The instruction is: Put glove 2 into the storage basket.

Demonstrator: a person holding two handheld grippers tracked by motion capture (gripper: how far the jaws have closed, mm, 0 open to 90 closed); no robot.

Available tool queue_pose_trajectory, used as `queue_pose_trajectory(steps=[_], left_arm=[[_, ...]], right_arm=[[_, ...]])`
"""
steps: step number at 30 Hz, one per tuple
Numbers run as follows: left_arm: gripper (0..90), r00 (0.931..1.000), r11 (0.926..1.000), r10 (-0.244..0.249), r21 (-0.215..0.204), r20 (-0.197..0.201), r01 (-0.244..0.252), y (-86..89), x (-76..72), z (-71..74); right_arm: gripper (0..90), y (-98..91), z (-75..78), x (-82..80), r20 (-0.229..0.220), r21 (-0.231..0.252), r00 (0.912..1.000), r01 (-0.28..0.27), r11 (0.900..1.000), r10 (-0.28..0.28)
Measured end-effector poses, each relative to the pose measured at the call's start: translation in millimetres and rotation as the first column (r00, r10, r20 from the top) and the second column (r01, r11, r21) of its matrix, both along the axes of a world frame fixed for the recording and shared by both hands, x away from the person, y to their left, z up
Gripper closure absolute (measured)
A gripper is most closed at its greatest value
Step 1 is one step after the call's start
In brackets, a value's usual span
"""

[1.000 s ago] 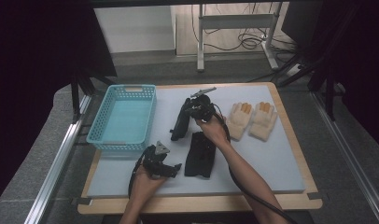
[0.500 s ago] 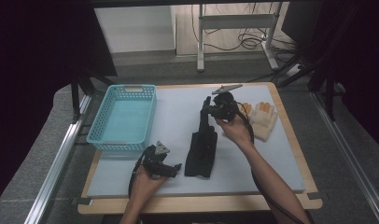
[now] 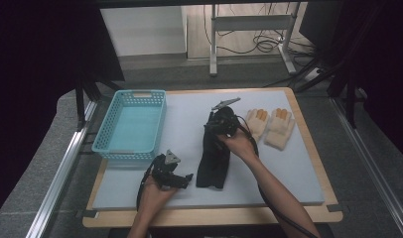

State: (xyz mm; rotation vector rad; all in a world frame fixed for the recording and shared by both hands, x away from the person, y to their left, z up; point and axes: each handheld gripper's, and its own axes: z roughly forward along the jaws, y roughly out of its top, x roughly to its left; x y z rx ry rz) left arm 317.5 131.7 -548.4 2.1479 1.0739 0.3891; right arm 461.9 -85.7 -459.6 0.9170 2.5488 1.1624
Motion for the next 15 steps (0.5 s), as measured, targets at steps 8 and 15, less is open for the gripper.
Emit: queue_pose_trajectory(steps=[8, 15], left_arm=[[5.2, 1.0, 1.0, -0.004, 0.005, -0.001, 0.004, 0.4, 0.1, 0.2], [5.2, 1.0, 1.0, -0.002, 0.002, -0.002, 0.002, 0.1, 0.0, 0.1]], right_arm=[[65.0, 4.9, -8.9, 5.0, 0.027, -0.034, 0.9996, -0.007, 0.9994, 0.008], [51.9, 0.3, -32.2, 14.5, -0.007, -0.05, 0.9998, -0.017, 0.9986, 0.016]])
